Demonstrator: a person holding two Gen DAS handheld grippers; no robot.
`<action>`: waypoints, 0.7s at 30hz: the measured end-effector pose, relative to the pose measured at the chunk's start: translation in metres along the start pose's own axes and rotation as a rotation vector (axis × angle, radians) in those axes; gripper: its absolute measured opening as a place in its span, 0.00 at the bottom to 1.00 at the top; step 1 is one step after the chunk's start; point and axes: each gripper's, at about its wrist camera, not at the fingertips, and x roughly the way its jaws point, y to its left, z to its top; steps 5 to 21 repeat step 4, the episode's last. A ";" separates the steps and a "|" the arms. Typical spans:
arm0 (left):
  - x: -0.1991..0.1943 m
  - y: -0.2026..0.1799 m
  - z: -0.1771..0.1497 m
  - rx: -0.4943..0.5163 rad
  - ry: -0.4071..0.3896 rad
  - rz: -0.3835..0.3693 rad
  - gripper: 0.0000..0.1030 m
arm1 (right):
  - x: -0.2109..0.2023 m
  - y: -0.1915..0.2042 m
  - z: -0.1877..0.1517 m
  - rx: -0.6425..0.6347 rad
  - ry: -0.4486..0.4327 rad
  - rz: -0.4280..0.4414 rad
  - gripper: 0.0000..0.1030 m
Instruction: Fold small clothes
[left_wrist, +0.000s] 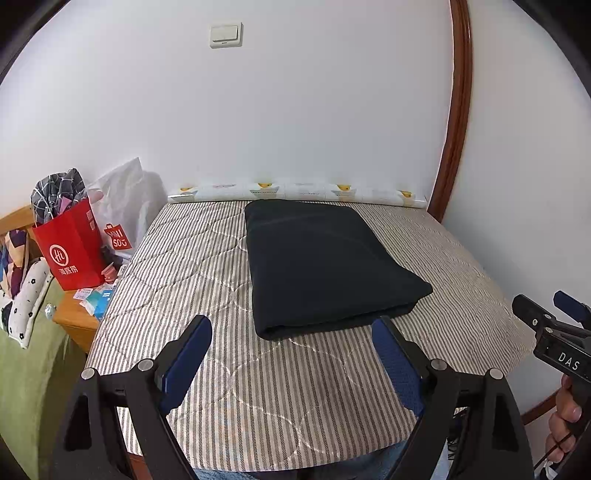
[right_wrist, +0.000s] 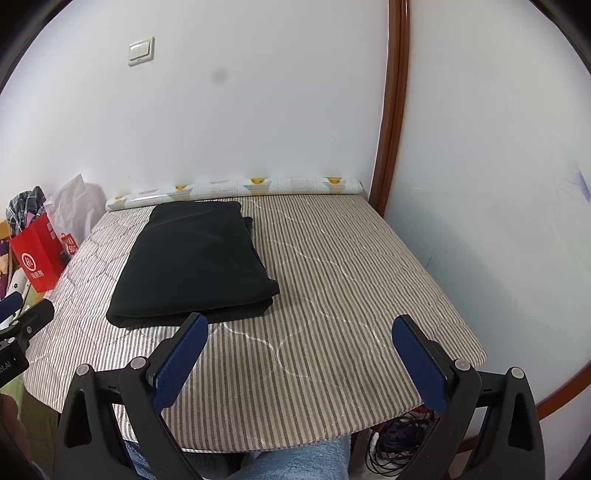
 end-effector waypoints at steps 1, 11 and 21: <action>0.000 0.000 0.000 0.000 0.000 0.000 0.85 | 0.000 0.000 0.000 0.000 0.000 0.000 0.96; 0.000 0.000 0.000 0.001 -0.003 0.000 0.85 | 0.000 0.000 0.000 -0.001 -0.001 0.002 0.96; 0.000 0.000 0.000 0.001 -0.003 0.000 0.85 | 0.000 0.000 0.000 -0.001 -0.001 0.002 0.96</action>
